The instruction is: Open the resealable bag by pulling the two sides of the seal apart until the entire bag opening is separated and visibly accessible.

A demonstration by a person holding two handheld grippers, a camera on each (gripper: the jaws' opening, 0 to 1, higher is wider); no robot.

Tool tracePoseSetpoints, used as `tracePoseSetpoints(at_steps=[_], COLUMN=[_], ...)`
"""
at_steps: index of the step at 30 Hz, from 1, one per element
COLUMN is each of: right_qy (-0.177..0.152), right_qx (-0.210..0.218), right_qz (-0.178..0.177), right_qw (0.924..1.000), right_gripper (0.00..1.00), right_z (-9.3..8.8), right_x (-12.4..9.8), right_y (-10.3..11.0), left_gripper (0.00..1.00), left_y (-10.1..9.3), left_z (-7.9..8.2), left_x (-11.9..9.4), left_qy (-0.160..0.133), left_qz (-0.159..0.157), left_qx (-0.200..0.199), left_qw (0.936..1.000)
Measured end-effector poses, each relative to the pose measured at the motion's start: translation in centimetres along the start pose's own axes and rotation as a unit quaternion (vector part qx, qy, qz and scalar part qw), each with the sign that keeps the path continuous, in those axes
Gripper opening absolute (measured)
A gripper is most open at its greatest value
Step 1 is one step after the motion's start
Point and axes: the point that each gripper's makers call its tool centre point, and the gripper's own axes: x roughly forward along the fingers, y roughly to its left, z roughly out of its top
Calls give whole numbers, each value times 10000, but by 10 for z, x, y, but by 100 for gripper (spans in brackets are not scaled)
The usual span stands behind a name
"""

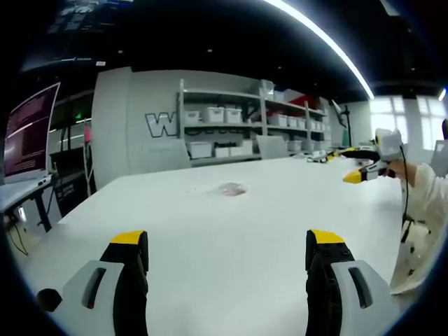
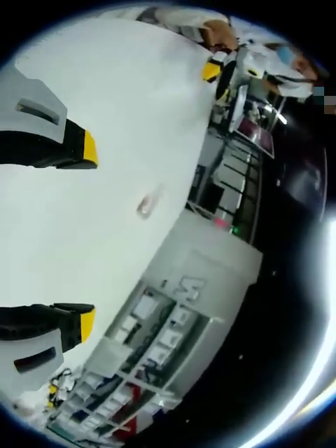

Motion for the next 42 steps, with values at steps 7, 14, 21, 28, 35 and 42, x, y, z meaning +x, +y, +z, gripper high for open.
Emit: tracePoseSetpoints(at_steps=[7, 14, 21, 28, 35, 42], right_qy=[4, -28, -14, -3, -58, -13], right_qx=[-58, -146, -186, -159, -214, -404], right_qz=[40, 23, 16, 50, 38, 46], right_qw=[10000, 9999, 9998, 9999, 9997, 9992], right_gripper=[79, 79, 78, 78, 78, 77], right_z=[1, 4, 3, 2, 4, 3], right_x=[2, 3, 6, 12, 13, 16], right_y=[3, 3, 2, 3, 4, 6], left_gripper=[93, 93, 93, 93, 93, 93], left_y=[-1, -1, -3, -1, -1, -2], left_z=[-3, -3, -4, -4, -4, -4], left_x=[1, 0, 0, -1, -1, -1], left_qy=[37, 22, 34, 31, 40, 39], left_qz=[-29, -15, -30, -5, -6, -21], left_qx=[-15, -19, -26, -28, -28, -13], left_qw=[10000, 10000, 10000, 10000, 10000, 10000])
